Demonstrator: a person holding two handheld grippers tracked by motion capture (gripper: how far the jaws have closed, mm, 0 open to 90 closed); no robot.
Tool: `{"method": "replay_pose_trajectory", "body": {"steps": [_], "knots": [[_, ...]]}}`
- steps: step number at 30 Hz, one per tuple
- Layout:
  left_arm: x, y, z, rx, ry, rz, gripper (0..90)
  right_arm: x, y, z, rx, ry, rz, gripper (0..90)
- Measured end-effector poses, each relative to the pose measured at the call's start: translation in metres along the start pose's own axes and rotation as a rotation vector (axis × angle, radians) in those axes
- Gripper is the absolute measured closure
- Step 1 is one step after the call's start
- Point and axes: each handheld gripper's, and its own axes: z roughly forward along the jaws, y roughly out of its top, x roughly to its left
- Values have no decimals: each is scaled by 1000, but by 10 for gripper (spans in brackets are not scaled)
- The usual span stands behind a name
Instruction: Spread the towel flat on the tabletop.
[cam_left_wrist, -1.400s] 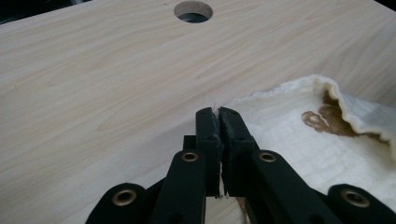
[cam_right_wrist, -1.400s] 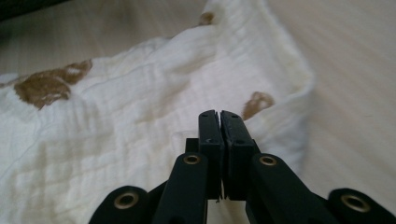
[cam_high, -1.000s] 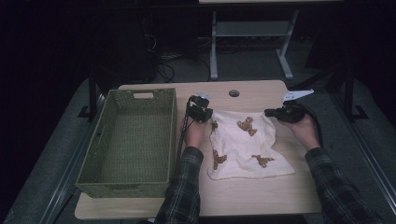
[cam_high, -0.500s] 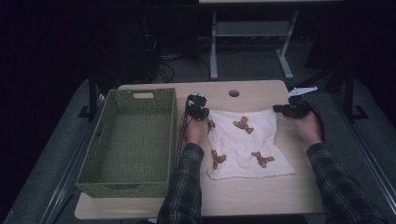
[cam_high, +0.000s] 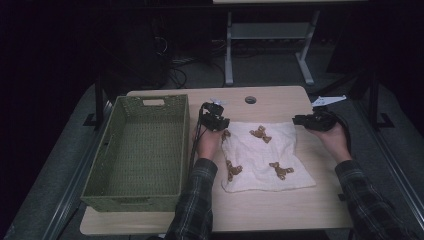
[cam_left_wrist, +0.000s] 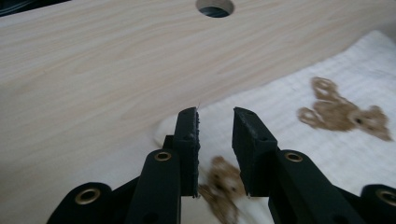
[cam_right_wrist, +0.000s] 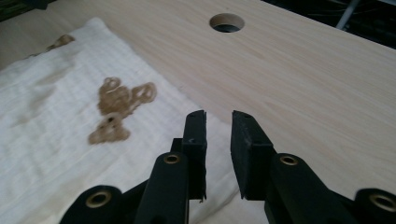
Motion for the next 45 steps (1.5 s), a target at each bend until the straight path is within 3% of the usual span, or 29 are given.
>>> {"method": "replay_pose_trajectory", "body": {"steps": [6,14,19,25,29,36,38,40,45], "knots": [[-15,-10,-15,5,-46,18,689,16,-9,-16,6,30,-33,748],[-35,-25,-38,2,-102,58,681,34,-26,-34,31,56,-41,748],[-50,-44,-55,8,-112,112,675,45,-43,-50,35,66,-46,748],[-60,-65,-71,12,-138,128,672,59,-67,-67,59,83,-52,747],[-69,-78,-79,29,-148,162,671,71,-83,-75,90,98,-46,743],[-77,-102,-88,48,-173,165,662,86,-103,-84,120,121,-41,731],[-77,-107,-90,59,-163,171,658,90,-107,-87,128,125,-27,730],[-77,-111,-91,65,-170,152,658,92,-111,-88,128,124,-47,725],[-79,-124,-90,109,-179,151,662,96,-117,-93,133,131,-40,706]]}}
